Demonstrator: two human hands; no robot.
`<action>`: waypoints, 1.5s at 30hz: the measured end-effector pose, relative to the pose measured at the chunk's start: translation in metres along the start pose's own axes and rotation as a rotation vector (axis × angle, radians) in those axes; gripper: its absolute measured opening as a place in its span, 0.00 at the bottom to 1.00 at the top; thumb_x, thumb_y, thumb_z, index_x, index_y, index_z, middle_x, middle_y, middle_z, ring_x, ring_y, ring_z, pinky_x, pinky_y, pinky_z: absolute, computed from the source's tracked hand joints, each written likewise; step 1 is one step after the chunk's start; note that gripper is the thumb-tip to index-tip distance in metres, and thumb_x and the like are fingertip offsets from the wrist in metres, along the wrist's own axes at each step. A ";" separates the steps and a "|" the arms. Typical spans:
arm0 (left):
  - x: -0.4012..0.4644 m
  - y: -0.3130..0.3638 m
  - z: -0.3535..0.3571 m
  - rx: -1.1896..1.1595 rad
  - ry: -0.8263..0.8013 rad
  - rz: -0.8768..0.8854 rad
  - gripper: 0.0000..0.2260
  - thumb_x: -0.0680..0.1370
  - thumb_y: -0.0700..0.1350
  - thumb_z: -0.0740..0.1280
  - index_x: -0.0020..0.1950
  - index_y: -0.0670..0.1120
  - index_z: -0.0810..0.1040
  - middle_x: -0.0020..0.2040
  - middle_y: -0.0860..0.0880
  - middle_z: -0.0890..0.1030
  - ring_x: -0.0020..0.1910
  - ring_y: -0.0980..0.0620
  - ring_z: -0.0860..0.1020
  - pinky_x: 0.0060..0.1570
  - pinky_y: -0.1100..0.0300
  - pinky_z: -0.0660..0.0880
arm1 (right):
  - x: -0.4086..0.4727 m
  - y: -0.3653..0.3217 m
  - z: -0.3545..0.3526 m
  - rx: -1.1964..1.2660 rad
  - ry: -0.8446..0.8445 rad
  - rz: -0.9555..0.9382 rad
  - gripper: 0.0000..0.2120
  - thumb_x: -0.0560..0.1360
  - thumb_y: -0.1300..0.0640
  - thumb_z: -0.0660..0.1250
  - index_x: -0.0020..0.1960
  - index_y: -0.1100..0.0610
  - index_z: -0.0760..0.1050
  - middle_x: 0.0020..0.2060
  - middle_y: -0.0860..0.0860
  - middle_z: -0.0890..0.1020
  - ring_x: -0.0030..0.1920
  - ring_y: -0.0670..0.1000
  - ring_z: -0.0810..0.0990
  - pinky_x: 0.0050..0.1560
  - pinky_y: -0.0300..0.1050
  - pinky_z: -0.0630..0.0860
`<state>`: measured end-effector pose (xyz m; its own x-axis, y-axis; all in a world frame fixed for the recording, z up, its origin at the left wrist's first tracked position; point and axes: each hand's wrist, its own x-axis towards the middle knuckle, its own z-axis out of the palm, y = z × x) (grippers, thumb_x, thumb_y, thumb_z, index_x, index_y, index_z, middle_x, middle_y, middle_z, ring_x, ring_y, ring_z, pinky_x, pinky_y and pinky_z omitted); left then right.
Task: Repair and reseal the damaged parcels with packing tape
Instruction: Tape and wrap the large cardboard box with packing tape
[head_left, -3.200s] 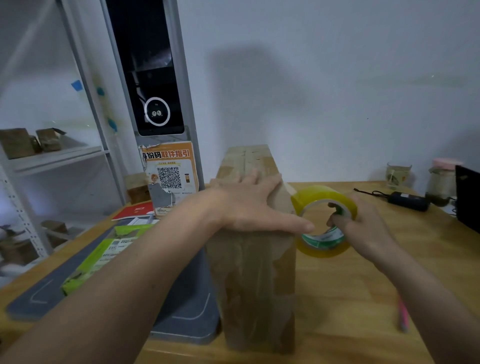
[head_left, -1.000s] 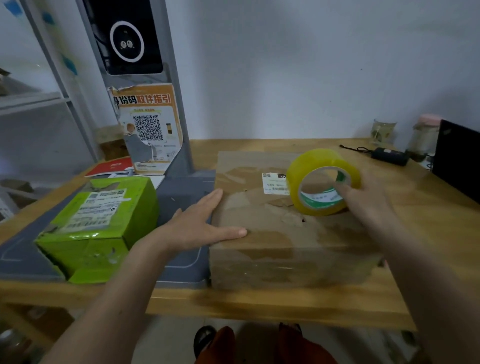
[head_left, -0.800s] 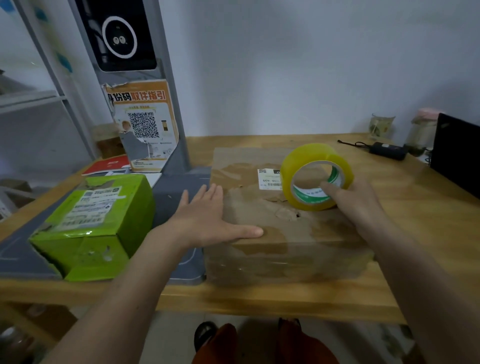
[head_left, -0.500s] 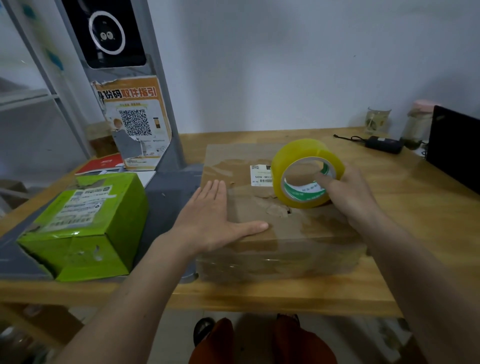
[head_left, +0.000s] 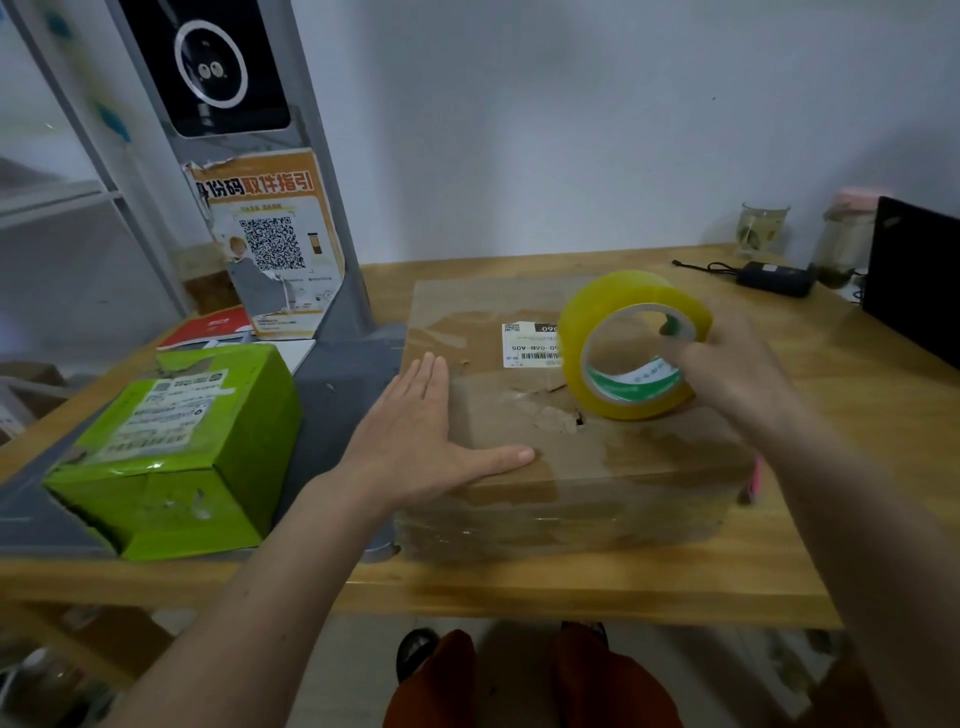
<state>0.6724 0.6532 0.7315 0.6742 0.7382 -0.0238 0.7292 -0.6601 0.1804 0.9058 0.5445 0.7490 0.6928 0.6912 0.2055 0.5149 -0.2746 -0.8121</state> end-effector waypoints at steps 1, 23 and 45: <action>0.000 0.000 0.000 -0.007 -0.001 -0.002 0.60 0.60 0.79 0.52 0.79 0.45 0.37 0.80 0.49 0.39 0.79 0.54 0.41 0.73 0.59 0.39 | 0.000 0.003 -0.005 -0.028 0.013 -0.006 0.05 0.76 0.56 0.64 0.51 0.56 0.75 0.47 0.56 0.79 0.47 0.57 0.77 0.46 0.53 0.75; 0.016 -0.005 0.006 0.068 -0.089 0.081 0.60 0.58 0.83 0.44 0.80 0.46 0.40 0.80 0.48 0.40 0.79 0.52 0.40 0.74 0.56 0.37 | -0.017 -0.018 -0.044 -0.517 -0.003 -0.230 0.16 0.75 0.68 0.60 0.59 0.53 0.67 0.46 0.55 0.73 0.44 0.56 0.71 0.41 0.48 0.67; 0.015 0.081 0.036 0.139 -0.014 0.315 0.53 0.69 0.75 0.61 0.80 0.48 0.39 0.80 0.48 0.37 0.78 0.51 0.36 0.75 0.54 0.41 | -0.016 0.016 -0.003 0.287 0.141 -0.036 0.11 0.77 0.63 0.65 0.45 0.46 0.73 0.42 0.51 0.79 0.48 0.56 0.79 0.46 0.51 0.78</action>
<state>0.7461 0.6060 0.7101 0.8697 0.4936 -0.0021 0.4932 -0.8687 0.0453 0.9046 0.5266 0.7345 0.7501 0.5922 0.2945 0.3911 -0.0381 -0.9195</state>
